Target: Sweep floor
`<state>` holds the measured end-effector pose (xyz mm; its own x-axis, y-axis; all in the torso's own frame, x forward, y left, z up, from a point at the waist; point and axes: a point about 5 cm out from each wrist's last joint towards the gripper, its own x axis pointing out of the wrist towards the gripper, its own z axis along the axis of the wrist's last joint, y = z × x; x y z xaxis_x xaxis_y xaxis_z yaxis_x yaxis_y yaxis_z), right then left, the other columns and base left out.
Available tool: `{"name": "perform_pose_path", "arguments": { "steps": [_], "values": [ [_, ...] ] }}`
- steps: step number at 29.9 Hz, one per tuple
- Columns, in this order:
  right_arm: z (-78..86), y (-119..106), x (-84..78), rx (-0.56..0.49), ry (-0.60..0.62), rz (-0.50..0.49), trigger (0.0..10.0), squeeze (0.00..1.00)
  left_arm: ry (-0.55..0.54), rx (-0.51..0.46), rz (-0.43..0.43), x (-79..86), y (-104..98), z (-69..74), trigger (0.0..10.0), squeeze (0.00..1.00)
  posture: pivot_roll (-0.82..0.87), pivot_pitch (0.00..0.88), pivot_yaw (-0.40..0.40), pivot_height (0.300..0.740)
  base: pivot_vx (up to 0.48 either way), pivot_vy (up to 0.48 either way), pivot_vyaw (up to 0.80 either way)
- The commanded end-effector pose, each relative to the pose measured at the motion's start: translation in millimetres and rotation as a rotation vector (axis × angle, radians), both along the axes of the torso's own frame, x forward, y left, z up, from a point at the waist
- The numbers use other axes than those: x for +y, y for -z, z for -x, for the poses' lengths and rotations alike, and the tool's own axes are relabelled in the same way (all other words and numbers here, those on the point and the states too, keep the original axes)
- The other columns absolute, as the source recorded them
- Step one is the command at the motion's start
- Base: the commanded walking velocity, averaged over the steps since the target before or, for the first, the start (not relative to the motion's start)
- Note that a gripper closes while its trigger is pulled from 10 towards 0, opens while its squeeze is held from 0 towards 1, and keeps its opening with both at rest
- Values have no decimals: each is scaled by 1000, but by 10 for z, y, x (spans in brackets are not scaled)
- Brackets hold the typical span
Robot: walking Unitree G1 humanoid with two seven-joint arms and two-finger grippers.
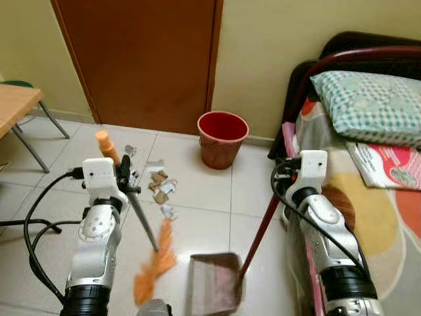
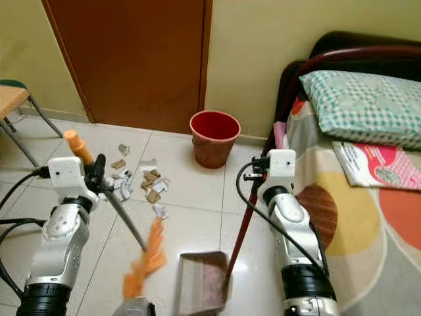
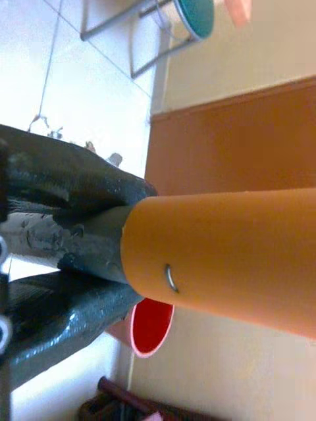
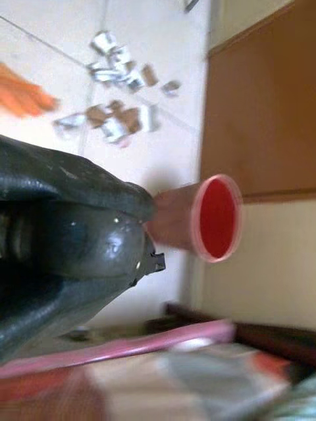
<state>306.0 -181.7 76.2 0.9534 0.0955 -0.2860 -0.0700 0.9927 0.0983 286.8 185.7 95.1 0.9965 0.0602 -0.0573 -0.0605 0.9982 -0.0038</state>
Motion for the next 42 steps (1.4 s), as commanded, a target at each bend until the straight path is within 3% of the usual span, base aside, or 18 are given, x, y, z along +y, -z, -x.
{"name": "perform_pose_path", "arguments": {
  "steps": [1,10,18,22,30,32,33,34,40,42],
  "values": [
    [-23,32,18,57,-27,-5,10000,0,9,8,4,-26,-2,-34,10000,0,-2,0,-78,740,0,0,0],
    [43,58,-60,98,-28,46,10000,0,17,1,9,-55,-26,-48,10000,0,-10,0,-83,740,0,0,0],
    [368,160,-271,239,-11,48,10000,0,19,8,11,-68,-13,-49,10000,0,-24,0,-85,740,0,0,0],
    [701,114,-330,336,-57,47,10000,0,20,13,13,-76,-12,-51,10000,0,-33,0,-88,740,0,0,0],
    [812,95,-368,381,-108,53,10000,0,24,20,13,-87,-4,-58,10000,0,-55,7,-92,740,0,0,0],
    [589,10,-425,294,-41,14,10000,0,25,21,12,-93,-13,-69,10000,0,-56,12,-89,740,0,0,0],
    [333,-129,-419,168,9,-29,10000,0,24,19,10,-92,-25,-74,10000,0,-46,19,-82,740,0,0,0],
    [333,-129,-419,168,9,-29,10000,0,24,19,10,-92,-25,-74,10000,0,-46,19,-82,740,0,0,0],
    [-116,-597,-333,-70,17,-2,10000,0,11,8,-2,-45,-77,-73,10000,0,-13,29,-78,740,0,0,0],
    [-176,-644,-298,-102,17,10,10000,0,16,8,4,-41,-76,-68,10000,0,-13,29,-78,740,0,0,0]
  ]
}}
